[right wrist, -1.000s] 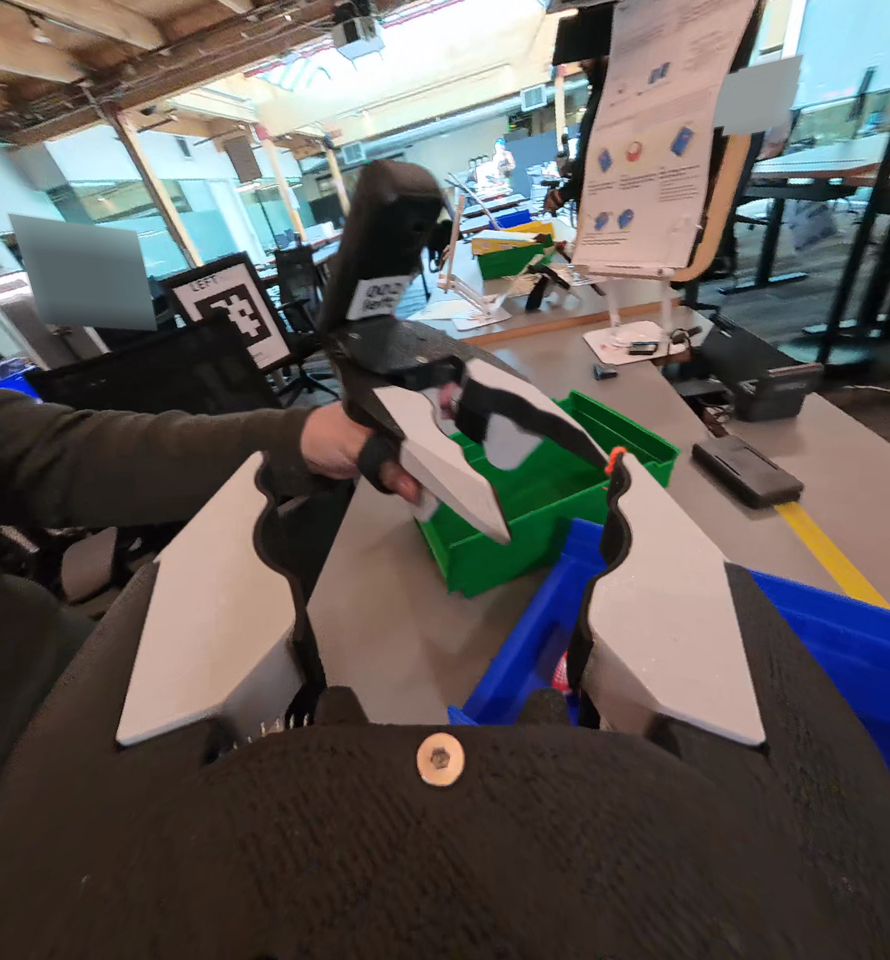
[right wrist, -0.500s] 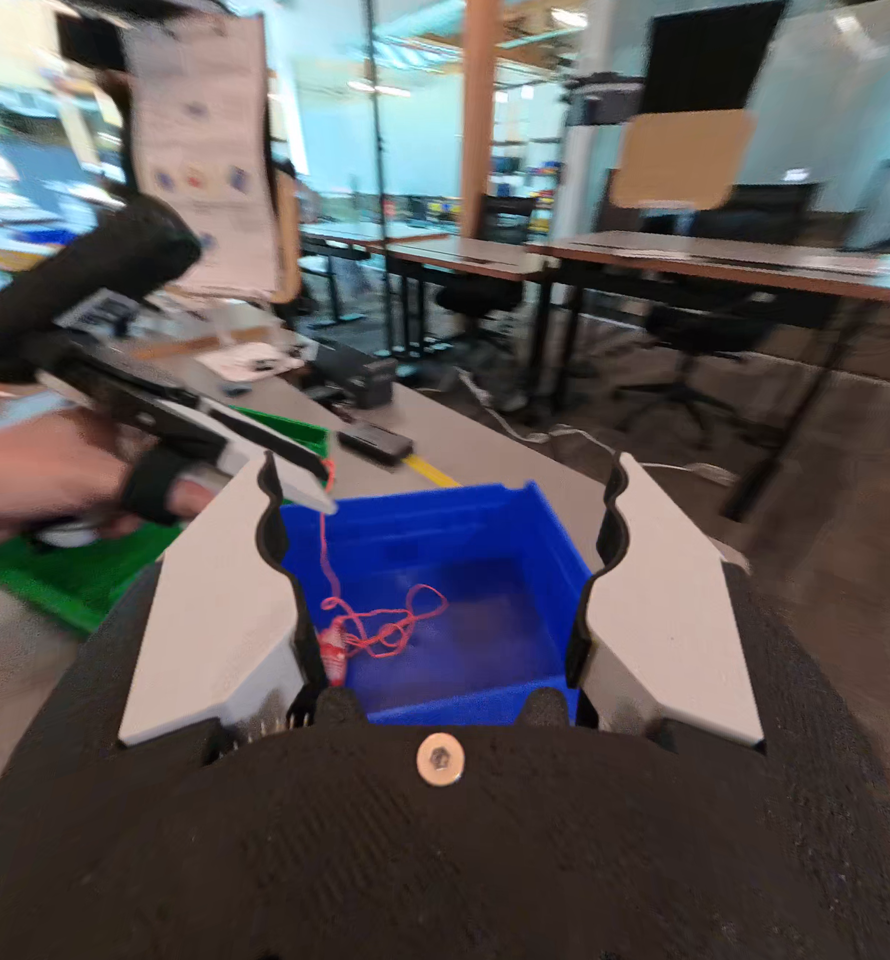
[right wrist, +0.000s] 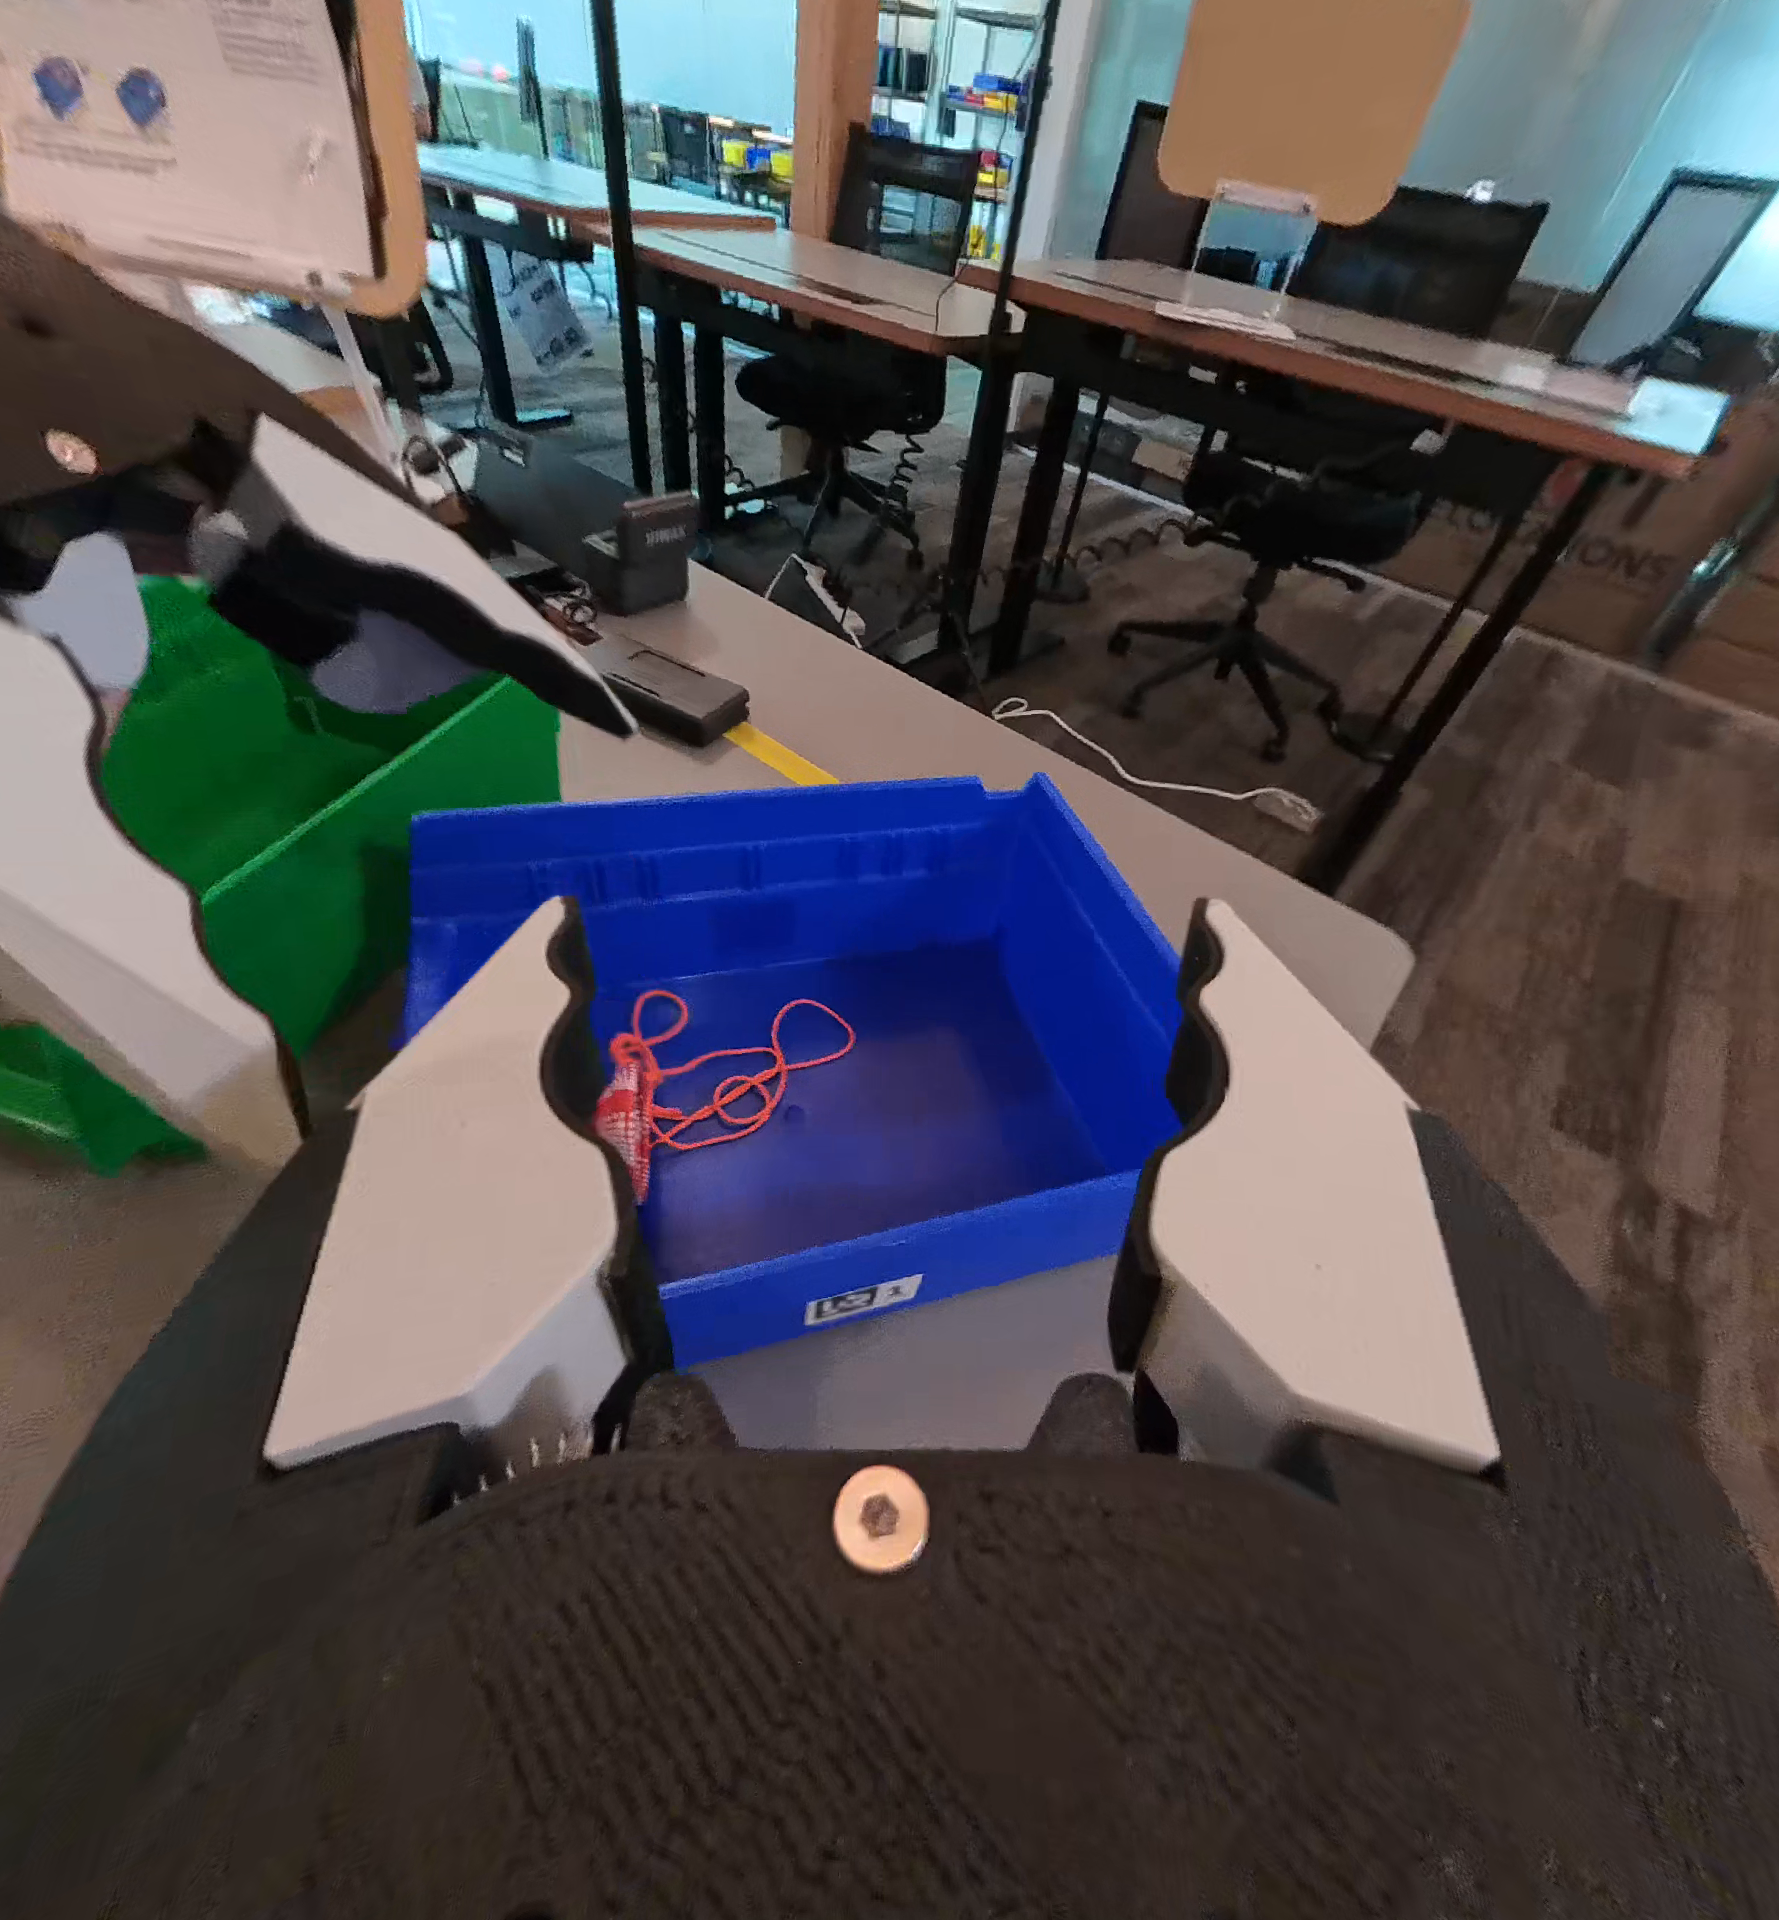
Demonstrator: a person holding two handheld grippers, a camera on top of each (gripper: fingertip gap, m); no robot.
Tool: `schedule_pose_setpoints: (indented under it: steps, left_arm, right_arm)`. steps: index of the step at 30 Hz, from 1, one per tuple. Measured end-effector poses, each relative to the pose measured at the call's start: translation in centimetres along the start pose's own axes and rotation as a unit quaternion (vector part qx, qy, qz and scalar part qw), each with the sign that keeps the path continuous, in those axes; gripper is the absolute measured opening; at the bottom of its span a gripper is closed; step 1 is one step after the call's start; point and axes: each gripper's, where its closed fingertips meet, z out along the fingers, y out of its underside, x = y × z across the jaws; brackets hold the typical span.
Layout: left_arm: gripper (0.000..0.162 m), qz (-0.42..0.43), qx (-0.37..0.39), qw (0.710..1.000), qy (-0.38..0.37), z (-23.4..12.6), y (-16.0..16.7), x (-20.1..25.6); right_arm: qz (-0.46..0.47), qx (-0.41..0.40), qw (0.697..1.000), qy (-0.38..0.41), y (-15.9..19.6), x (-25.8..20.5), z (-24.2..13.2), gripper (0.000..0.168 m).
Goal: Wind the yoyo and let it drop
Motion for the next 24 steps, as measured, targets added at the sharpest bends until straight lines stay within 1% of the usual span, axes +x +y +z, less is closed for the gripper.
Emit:
schedule_pose_setpoints:
  steps: [2,3,4,5,6,7,8,9,10,11,12,13,16,18,19,20,21,22,23,24]
  left_arm:
    - [0.154,-0.034,0.015,0.999,-0.021,-0.6,0.0,-1.0]
    - [0.157,-0.058,0.034,0.997,-0.039,-1.3,0.0,-1.9]
    - [0.157,-0.083,0.056,0.992,-0.071,-2.2,0.3,-2.8]
    - [0.157,-0.115,0.07,0.984,-0.118,-3.3,1.3,-4.3]
    - [0.155,-0.152,0.071,0.97,-0.177,-4.5,3.2,-5.9]
    - [0.147,-0.197,0.057,0.948,-0.244,-6.1,6.0,-7.7]
    - [0.142,-0.248,0.037,0.92,-0.3,-7.5,9.2,-9.0]
    - [0.142,-0.29,0.029,0.904,-0.313,-8.2,11.7,-9.3]
    - [0.145,-0.332,0.042,0.895,-0.294,-8.2,13.3,-8.8]
    - [0.149,-0.37,0.069,0.888,-0.262,-7.7,14.0,-8.1]
    - [0.15,-0.399,0.091,0.882,-0.233,-7.2,14.4,-7.5]
    - [0.151,-0.411,0.088,0.88,-0.22,-6.4,15.1,-7.0]
    - [0.158,-0.39,0.005,0.895,-0.218,-3.6,17.5,-6.2]
    - [0.155,-0.375,-0.048,0.899,-0.222,-2.0,18.6,-6.1]
    - [0.149,-0.37,-0.072,0.9,-0.219,-1.4,19.2,-6.0]
    - [0.133,-0.369,-0.097,0.899,-0.217,-1.0,19.9,-6.1]
    - [0.126,-0.376,-0.1,0.901,-0.192,-0.4,19.8,-5.9]
    - [0.101,-0.392,-0.088,0.902,-0.156,0.1,19.3,-5.4]
    - [0.083,-0.407,-0.082,0.899,-0.14,0.1,19.1,-5.5]
    - [0.076,-0.41,-0.084,0.896,-0.146,-0.2,19.4,-5.9]
  right_arm:
    - [-0.031,-0.008,0.999,0.019,0.0,0.4,0.2,0.111]
    - [-0.029,-0.013,0.999,0.035,0.3,1.0,0.2,0.111]
    - [-0.012,-0.021,0.998,0.051,0.9,1.7,0.1,0.111]
    - [0.02,-0.04,0.997,0.065,2.2,2.4,0.1,0.111]
    - [0.059,-0.068,0.994,0.067,3.9,2.7,0.1,0.104]
    - [0.093,-0.094,0.99,0.054,5.6,2.4,0.1,0.093]
    - [0.118,-0.119,0.985,0.048,7.1,2.1,0.0,0.087]
    - [0.134,-0.139,0.98,0.056,8.6,2.2,-0.1,0.087]
    - [0.144,-0.15,0.976,0.063,9.6,2.1,-0.2,0.087]
    - [0.156,-0.159,0.973,0.068,10.3,2.0,-0.2,0.09]
    - [0.17,-0.165,0.969,0.072,10.9,1.7,0.0,0.099]
    - [0.187,-0.172,0.965,0.07,11.3,1.3,0.2,0.107]
    - [0.247,-0.164,0.951,0.081,11.9,0.6,1.5,0.111]
    - [0.257,-0.181,0.946,0.08,12.5,-0.2,2.5,0.12]
    - [0.262,-0.192,0.943,0.07,12.7,-1.1,3.0,0.121]
    - [0.271,-0.194,0.94,0.066,12.6,-1.6,3.4,0.12]
    - [0.27,-0.206,0.938,0.064,12.9,-1.9,3.6,0.12]
    - [0.27,-0.219,0.936,0.055,13.1,-2.4,3.8,0.118]
    - [0.271,-0.23,0.934,0.043,13.2,-2.8,4.0,0.114]
    - [0.273,-0.237,0.932,0.023,13.1,-3.4,4.2,0.101]
